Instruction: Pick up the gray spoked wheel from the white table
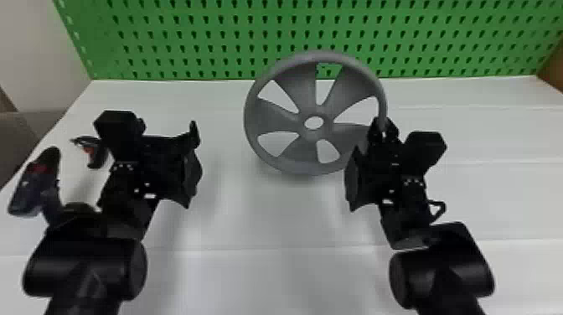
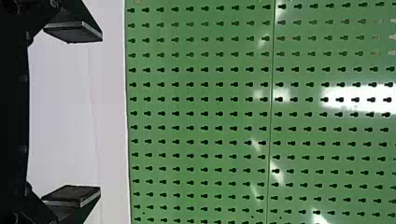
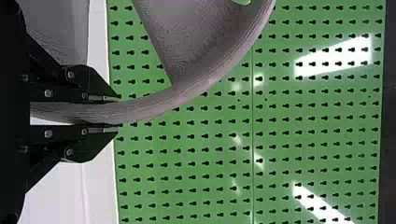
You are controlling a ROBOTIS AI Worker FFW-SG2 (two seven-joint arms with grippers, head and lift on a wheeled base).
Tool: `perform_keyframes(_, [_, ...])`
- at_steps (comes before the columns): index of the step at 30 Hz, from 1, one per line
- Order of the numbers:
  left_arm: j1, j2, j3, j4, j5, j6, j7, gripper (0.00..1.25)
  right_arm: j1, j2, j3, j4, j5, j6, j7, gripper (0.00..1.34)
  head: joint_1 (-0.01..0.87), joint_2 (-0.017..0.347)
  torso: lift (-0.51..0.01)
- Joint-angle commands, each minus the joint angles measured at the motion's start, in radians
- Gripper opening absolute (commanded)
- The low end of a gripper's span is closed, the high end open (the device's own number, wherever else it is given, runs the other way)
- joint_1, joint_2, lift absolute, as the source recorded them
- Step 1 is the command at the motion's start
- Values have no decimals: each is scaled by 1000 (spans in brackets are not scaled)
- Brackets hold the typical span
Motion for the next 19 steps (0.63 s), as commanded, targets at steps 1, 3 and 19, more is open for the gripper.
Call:
perform_keyframes(1, [-1,0,1,0,0,0,0,1120,-2,0,2,0,0,0,0,203,767,35,-107])
perform_keyframes(3, [-1,0,-1,0,4,0,0,1120,-4,0,2,0,0,2,0,203,767,35,-107])
perform_keyframes(19, [-1,0,1,0,5,-2,0,1120,-4,0,2,-2,0,8,0,203,767,35,-107])
